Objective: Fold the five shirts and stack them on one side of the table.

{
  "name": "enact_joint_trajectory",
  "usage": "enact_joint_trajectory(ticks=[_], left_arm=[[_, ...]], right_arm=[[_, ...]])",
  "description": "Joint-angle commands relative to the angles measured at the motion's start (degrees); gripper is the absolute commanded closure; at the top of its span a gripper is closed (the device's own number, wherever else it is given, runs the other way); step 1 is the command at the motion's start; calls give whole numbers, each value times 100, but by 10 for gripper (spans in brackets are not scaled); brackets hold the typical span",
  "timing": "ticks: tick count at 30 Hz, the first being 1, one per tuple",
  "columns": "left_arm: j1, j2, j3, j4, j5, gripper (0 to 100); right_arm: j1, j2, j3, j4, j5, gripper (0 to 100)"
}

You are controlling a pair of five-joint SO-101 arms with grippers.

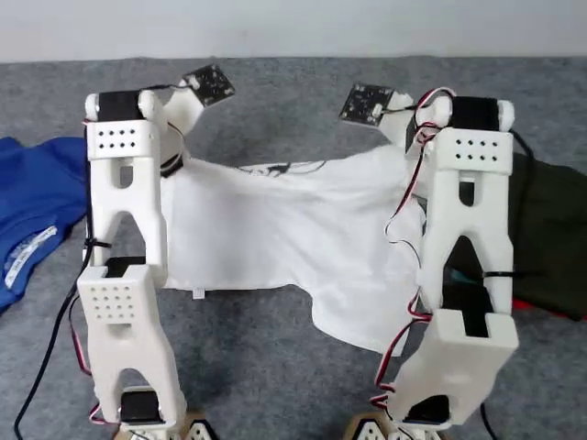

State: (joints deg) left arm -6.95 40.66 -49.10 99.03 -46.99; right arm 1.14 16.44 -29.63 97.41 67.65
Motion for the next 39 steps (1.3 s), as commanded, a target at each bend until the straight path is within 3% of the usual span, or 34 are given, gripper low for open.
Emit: enact_joint_trajectory(ticks=[1, 7, 20, 29, 35, 39], left_arm=[[-18, -870, 752, 167, -123, 987], [-220, -1521, 2211, 132, -211, 987], [-510, -1521, 3055, 149, -580, 987], [-527, -1521, 3512, 141, -835, 985], [-536, -1697, 3521, 149, -703, 927], [-527, -2382, 3530, 149, -422, 880]], right_arm=[[66, -462, -202, 549, -202, 986], [171, -954, 580, 558, -492, 985], [127, -3037, 3789, 541, -501, 985], [-57, -3363, 5011, 409, -501, 981], [-22, -3424, 4976, 488, -510, 794], [40, -3407, 4615, 505, -651, 770]])
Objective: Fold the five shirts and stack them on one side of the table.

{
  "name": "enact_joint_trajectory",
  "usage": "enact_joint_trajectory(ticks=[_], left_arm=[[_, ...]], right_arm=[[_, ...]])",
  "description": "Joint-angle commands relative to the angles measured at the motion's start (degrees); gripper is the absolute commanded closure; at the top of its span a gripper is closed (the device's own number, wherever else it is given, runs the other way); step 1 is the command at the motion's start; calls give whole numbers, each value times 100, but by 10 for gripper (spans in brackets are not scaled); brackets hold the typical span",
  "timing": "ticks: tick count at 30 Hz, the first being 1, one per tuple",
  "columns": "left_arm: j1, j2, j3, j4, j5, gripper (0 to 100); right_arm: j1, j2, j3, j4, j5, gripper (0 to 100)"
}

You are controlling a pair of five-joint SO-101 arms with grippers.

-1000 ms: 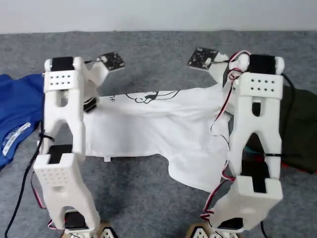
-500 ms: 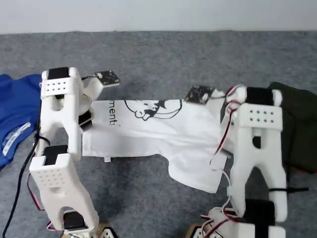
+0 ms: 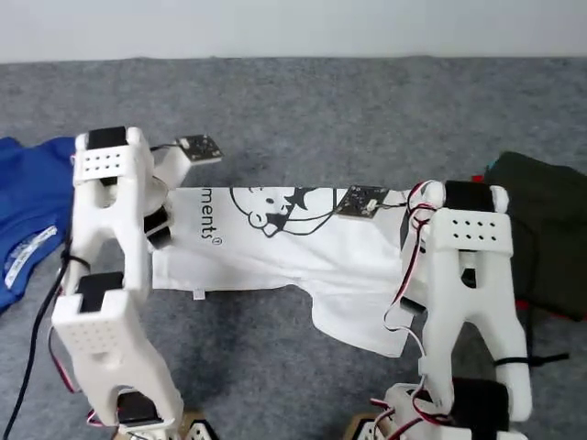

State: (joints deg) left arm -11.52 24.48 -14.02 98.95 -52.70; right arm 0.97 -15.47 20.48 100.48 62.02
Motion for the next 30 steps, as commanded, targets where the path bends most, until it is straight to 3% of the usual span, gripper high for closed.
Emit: enact_joint_trajectory(ticks=[1, 9, 15, 19, 24, 30], left_arm=[[-70, -976, 57, 158, 149, 869], [-35, -2259, 400, 158, 149, 848], [-26, -2374, 453, 44, 237, 855], [-18, -1916, 611, -774, 1020, 924], [352, -976, 664, -1433, 1908, 986], [466, -123, 646, -2391, 2840, 985]], right_arm=[[66, -198, -484, 198, -88, 770], [40, -163, -1011, 92, -79, 770], [48, -84, -818, -1095, -123, 772], [48, 558, -695, -2273, -897, 793], [31, 1824, -914, -3415, -1327, 939], [66, 3345, -2084, -3705, -1635, 958]])
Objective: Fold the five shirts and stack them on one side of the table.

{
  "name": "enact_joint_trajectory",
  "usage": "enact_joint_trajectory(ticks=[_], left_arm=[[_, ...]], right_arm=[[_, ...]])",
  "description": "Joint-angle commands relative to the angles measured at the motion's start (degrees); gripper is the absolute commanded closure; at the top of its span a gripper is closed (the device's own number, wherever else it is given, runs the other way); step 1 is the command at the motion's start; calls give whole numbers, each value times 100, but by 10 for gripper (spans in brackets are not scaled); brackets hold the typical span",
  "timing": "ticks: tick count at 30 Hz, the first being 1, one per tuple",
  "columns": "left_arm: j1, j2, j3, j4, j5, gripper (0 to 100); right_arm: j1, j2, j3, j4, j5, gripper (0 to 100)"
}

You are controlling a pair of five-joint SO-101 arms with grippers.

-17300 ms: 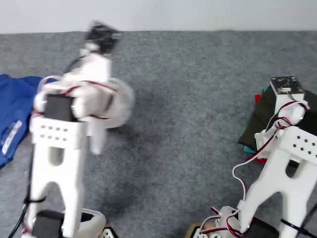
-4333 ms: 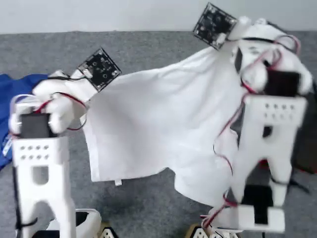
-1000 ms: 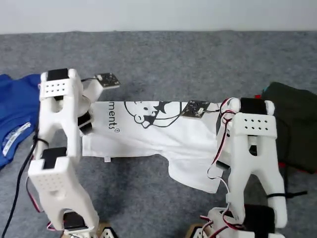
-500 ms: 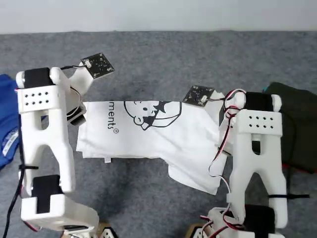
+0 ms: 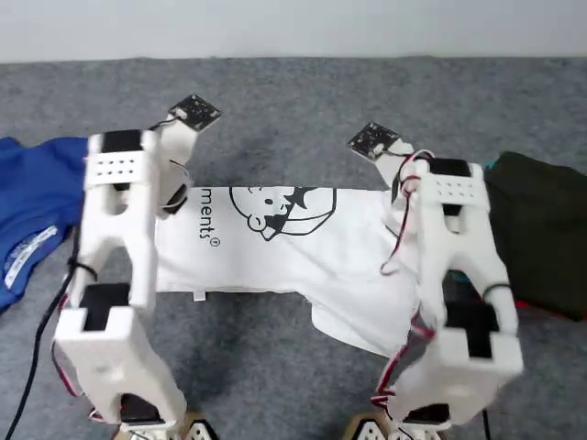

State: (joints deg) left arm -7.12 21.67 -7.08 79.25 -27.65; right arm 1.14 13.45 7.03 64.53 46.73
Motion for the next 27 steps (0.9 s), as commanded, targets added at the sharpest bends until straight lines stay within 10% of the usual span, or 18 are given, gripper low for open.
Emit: enact_joint_trajectory(ticks=[1, 13, 27], left_arm=[[26, 273, -48, -527, 378, 985], [-9, 1125, -224, -774, 396, 985], [396, -624, -409, 0, 387, 985]], right_arm=[[57, 690, -967, -101, -105, 959], [505, 2826, -3420, -13, -114, 959], [31, 2035, -4536, 3046, -334, 955]])
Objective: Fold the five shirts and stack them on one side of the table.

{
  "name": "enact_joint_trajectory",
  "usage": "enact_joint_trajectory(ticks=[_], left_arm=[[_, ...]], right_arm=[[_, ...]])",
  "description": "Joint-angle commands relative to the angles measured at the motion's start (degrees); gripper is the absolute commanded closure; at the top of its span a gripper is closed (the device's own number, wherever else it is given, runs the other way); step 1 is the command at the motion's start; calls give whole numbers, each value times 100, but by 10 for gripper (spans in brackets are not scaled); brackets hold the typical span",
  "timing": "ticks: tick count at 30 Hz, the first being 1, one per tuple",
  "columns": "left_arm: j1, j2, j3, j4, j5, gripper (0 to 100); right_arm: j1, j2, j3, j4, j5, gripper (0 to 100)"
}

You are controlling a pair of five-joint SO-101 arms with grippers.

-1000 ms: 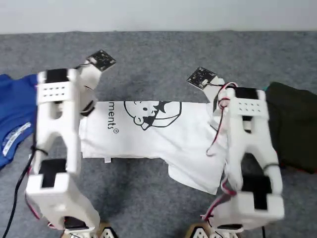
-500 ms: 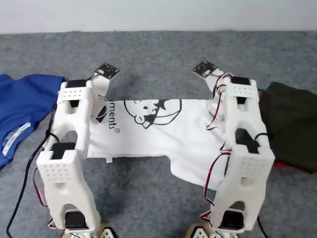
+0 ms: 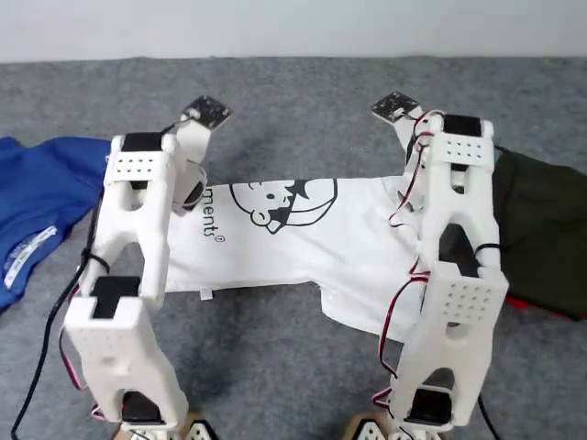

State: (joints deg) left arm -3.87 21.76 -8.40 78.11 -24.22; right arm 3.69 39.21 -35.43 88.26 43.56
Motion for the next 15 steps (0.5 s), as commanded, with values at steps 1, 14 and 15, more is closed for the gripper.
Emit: enact_joint_trajectory(ticks=[1, 14, 15], left_arm=[[44, -712, -277, 114, 44, 985], [-158, -879, -303, 747, 167, 985], [-114, -888, -303, 844, 167, 985]], right_arm=[[-312, -567, -290, 919, -18, 955], [-945, -2158, 1565, 1464, -246, 956], [-919, -2413, 1767, 1464, -264, 956]])
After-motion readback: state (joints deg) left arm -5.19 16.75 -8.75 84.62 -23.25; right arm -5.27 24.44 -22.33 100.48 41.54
